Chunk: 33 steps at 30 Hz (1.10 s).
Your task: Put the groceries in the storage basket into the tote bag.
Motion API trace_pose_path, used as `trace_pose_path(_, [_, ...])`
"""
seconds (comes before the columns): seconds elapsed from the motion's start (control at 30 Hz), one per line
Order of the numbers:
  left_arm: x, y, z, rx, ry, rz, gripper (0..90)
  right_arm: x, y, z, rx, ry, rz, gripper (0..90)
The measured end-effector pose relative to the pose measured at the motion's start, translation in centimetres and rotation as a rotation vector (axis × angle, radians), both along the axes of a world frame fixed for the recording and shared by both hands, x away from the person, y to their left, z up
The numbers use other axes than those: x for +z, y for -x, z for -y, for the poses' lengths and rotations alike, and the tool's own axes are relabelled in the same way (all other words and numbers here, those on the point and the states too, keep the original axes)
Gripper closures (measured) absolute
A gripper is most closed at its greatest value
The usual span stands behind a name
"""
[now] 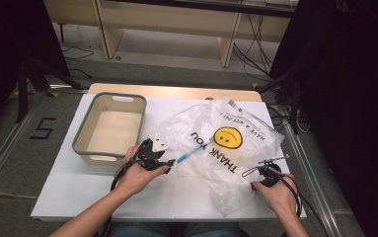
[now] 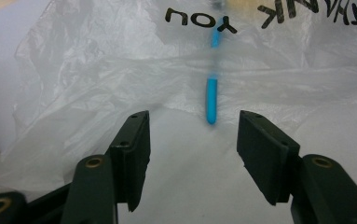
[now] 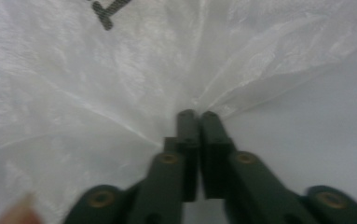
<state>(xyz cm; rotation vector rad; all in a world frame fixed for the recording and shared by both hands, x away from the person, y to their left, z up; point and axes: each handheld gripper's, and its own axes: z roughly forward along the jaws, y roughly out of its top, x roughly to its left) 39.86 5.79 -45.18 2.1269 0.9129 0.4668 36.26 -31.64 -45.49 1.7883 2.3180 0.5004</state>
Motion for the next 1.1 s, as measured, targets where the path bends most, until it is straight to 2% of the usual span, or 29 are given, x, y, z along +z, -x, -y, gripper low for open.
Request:
trace_pose_path(0.07, [0.2, 0.0, -0.1, -0.002, -0.001, 0.001, 44.2, 0.0, -0.2, 0.3, 0.016, -0.021, -0.01, 90.0])
trace_pose_path(0.23, [0.6, 0.1, -0.1, 0.002, 0.005, 0.024, 44.5, 0.2, -0.9, 1.3, 0.023, 0.019, 0.024, 90.0])
trace_pose_path(0.33, [1.1, 0.1, -0.2, 0.005, 0.004, 0.049, 44.7, 0.5, -1.4, 2.3, 0.02, 0.056, 0.056, 90.0])
trace_pose_path(0.43, [1.7, 0.0, -0.2, 0.018, 0.008, 0.074, 44.7, 0.6, -2.1, 3.0, 0.027, 0.086, 0.107, 90.0])
trace_pose_path(0.57, [1.9, -0.2, -0.3, 0.03, -0.033, 0.106, 42.3, 0.6, -3.1, 3.8, 0.043, 0.119, 0.17, 90.0])
trace_pose_path(0.73, [1.1, -0.3, -0.2, 0.023, -0.088, 0.063, 37.5, 0.8, -4.3, 4.6, 0.043, 0.159, 0.238, 90.0])
trace_pose_path(0.9, [-0.3, -0.3, -0.2, 0.009, -0.154, -0.038, 35.0, 0.5, -5.3, 5.0, 0.055, 0.173, 0.289, 90.0])
trace_pose_path(1.0, [-0.9, -0.3, -0.3, -0.002, -0.179, -0.102, 43.0, 0.4, -5.8, 5.1, 0.054, 0.172, 0.328, 90.0])
trace_pose_path(1.1, [-1.5, -0.1, -0.2, -0.015, -0.176, -0.164, 50.0, 0.3, -6.2, 5.0, 0.068, 0.156, 0.355, 90.0])
